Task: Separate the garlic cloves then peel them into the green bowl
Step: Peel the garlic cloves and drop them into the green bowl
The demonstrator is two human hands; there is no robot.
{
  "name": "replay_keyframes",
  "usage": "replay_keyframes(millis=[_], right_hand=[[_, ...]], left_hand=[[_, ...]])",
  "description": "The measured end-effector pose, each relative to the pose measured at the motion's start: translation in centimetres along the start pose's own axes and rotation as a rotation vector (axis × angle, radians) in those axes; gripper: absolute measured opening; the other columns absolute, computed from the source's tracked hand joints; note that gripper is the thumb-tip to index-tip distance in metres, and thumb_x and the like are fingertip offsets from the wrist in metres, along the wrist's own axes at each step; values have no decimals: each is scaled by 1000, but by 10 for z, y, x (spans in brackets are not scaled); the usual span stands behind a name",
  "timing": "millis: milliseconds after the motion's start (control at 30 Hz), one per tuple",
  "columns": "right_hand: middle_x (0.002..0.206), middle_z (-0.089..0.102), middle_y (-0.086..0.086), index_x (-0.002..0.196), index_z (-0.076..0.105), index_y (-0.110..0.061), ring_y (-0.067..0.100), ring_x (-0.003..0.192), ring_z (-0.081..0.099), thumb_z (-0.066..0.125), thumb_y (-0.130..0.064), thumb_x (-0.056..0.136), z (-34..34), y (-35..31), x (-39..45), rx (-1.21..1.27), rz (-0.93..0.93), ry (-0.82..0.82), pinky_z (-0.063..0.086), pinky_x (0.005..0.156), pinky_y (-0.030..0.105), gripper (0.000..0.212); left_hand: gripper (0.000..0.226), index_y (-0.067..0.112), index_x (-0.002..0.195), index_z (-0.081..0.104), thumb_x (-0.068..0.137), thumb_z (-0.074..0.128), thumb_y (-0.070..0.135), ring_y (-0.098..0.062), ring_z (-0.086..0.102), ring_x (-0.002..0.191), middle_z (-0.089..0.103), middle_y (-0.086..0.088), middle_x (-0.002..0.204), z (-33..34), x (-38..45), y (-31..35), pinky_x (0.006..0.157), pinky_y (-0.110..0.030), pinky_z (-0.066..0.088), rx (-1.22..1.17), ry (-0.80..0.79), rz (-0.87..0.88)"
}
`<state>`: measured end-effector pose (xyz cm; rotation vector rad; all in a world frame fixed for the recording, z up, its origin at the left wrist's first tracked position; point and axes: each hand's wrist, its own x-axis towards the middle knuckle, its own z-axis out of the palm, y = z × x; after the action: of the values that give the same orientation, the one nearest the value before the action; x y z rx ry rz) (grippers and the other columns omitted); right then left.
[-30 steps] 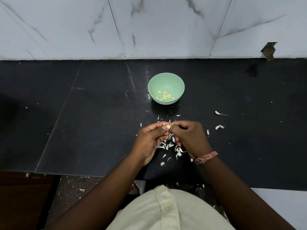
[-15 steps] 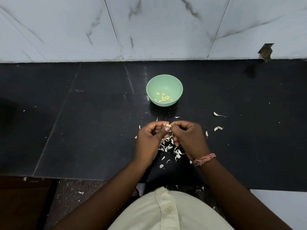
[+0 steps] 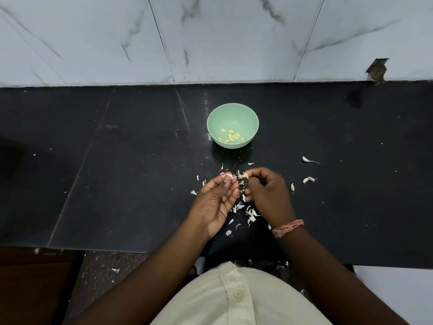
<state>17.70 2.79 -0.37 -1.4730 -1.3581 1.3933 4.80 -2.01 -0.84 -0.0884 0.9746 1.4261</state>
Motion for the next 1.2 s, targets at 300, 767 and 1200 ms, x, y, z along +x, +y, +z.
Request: replay_keyframes(millis=[300, 767, 1200], right_hand=[[89, 76, -1, 102, 76, -16, 14, 75, 73, 72, -15, 94, 5, -4, -6, -64, -191, -121, 60, 69, 31, 9], [60, 69, 3, 89, 72, -1, 20, 48, 64, 67, -5, 93, 5, -14, -10, -2, -109, -185, 56, 51, 32, 8], [56, 63, -3, 90, 67, 4, 12, 43, 53, 65, -8, 96, 7, -14, -12, 21, -59, -141, 47, 45, 24, 13]], left_hand=[[18, 1, 98, 69, 80, 69, 0, -14, 70, 71, 71, -12, 84, -10, 4, -1, 66, -21, 60, 147, 5, 155], [19, 10, 84, 80, 85, 73, -7, -23, 71, 75, 75, -18, 84, -9, -10, 8, 69, -25, 61, 486, -13, 411], [12, 1, 99, 71, 93, 64, 8, -13, 68, 77, 72, -9, 83, -5, -12, 6, 77, -23, 59, 272, -142, 179]])
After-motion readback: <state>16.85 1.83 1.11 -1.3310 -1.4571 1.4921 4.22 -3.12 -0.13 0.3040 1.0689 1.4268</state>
